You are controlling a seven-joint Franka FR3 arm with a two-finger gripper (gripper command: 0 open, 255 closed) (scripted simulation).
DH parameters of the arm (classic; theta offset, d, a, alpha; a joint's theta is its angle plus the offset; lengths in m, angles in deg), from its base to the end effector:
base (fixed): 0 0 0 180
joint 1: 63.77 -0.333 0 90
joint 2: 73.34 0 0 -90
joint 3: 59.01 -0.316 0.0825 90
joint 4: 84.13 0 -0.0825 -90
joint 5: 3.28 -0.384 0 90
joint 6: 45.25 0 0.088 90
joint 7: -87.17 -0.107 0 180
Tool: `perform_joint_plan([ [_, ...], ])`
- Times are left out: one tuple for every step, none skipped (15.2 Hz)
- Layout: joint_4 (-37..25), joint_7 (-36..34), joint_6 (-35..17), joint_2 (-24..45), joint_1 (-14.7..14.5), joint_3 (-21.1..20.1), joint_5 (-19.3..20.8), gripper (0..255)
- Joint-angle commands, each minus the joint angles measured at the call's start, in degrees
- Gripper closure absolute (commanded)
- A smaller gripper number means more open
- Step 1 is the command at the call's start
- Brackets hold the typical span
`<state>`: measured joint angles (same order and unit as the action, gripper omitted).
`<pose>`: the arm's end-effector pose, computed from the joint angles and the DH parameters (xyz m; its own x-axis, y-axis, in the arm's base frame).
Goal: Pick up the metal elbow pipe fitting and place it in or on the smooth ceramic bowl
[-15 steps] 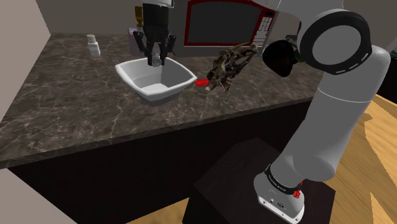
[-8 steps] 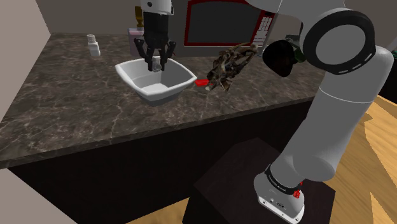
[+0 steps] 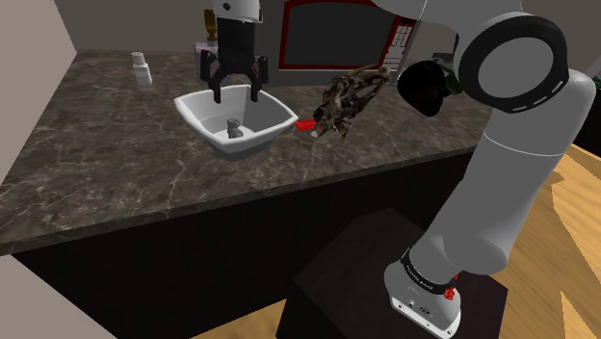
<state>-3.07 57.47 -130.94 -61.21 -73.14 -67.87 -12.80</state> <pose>0.5746 0.1987 0.5716 0.9610 -0.1828 -0.2076 -0.2083 -0.9720 -0.1084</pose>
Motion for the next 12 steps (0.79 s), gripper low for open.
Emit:
perform_joint_plan([
  [0.0,0.0,0.0,0.0,0.0,0.0,0.0,0],
  [0.0,0.0,0.0,0.0,0.0,0.0,0.0,0],
  [-3.1,-0.2,2.2,0.9,0.1,0.1,0.1,0],
  [-6.5,-0.4,4.6,1.9,0.2,0.1,0.2,0],
  [-10.1,-0.7,7.0,3.1,0.2,0.2,0.3,0],
  [-13.2,-0.9,9.0,4.3,0.2,0.2,0.4,0],
  [-13.2,-0.9,9.0,4.3,0.2,0.2,0.4,0],
  [-13.2,-0.9,9.0,4.3,0.2,0.2,0.4,0],
  [-13.2,-0.9,9.0,4.2,0.2,0.2,0.4,0],
  [-13.2,-0.9,9.0,4.3,0.2,0.2,0.4,0],
  [-13.2,-0.9,9.0,4.3,0.2,0.2,0.4,0],
  [-13.2,-0.9,9.0,4.3,0.2,0.2,0.4,0],
])
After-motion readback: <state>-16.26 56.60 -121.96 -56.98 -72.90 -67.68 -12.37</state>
